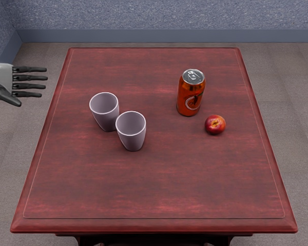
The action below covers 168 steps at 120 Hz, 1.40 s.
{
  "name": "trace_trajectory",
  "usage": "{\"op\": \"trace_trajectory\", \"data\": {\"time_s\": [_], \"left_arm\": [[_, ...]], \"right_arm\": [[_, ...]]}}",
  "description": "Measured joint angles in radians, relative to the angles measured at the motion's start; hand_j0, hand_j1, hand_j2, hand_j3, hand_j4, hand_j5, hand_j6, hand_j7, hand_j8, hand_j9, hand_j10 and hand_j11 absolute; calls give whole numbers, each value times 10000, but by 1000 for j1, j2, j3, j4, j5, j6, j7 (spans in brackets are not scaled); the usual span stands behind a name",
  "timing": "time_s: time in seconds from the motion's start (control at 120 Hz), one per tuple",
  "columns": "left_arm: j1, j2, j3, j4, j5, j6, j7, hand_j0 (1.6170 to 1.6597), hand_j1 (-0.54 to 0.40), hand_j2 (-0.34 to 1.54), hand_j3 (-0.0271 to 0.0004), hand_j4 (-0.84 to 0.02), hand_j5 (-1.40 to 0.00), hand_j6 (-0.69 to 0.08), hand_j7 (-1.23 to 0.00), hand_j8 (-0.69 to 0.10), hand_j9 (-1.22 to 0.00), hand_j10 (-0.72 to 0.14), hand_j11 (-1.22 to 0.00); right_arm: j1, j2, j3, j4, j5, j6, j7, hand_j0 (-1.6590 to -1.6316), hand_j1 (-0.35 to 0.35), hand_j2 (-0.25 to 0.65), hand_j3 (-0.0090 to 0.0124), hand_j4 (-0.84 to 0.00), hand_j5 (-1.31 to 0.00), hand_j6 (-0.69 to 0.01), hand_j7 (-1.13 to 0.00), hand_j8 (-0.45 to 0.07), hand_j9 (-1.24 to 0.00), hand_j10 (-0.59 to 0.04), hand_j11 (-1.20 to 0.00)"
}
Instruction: Pick up cup and place in cup with left hand
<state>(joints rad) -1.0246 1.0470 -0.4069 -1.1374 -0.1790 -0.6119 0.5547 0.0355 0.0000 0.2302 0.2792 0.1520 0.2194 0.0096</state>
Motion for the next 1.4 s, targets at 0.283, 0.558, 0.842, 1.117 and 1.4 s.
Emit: {"op": "trace_trajectory", "data": {"time_s": [0.283, 0.558, 0.842, 1.117, 1.4], "left_arm": [[-150, -106, -2, -49, 242, 0, 48, 16578, 3487, -12, 0, 6, 2, 8, 2, 8, 2, 5, 2], [-310, -245, -4, -367, 741, 1, 56, 16580, 3463, 4, 0, -41, -35, -44, -34, -42, -33, -38, -33], [-296, -430, -4, -452, 1061, 30, 56, 16580, 3302, 33, 0, -178, -210, -184, -208, -182, -208, -174, -207], [-142, -529, 5, -461, 1270, 253, 56, 16581, 3176, 61, 0, -287, -351, -295, -349, -292, -348, -283, -348], [-36, -569, 11, -459, 1353, 409, 56, 16581, 3142, 71, 0, -317, -389, -326, -388, -323, -387, -314, -386]], "right_arm": [[1, 0, -1, 0, 1, 0, 1, -16578, -3488, -2, 0, 0, 1, 9, 0, 7, 1, 5, 1], [-3, 0, -2, 0, 0, 0, 0, -16580, -3489, -3, 0, -2, 1, 5, 0, 3, 0, 2, 0], [-3, 0, -2, 0, 0, 0, 0, -16580, -3489, -2, 0, 0, 1, 8, 0, 6, 1, 4, 0], [-3, 0, -2, 0, 0, 0, 0, -16581, -3489, -2, 0, 0, 1, 6, 0, 4, 0, 3, 0], [-3, 0, -2, 0, 0, 0, 0, -16581, -3489, -2, 0, 0, 1, 5, 0, 4, 0, 2, 0]]}}
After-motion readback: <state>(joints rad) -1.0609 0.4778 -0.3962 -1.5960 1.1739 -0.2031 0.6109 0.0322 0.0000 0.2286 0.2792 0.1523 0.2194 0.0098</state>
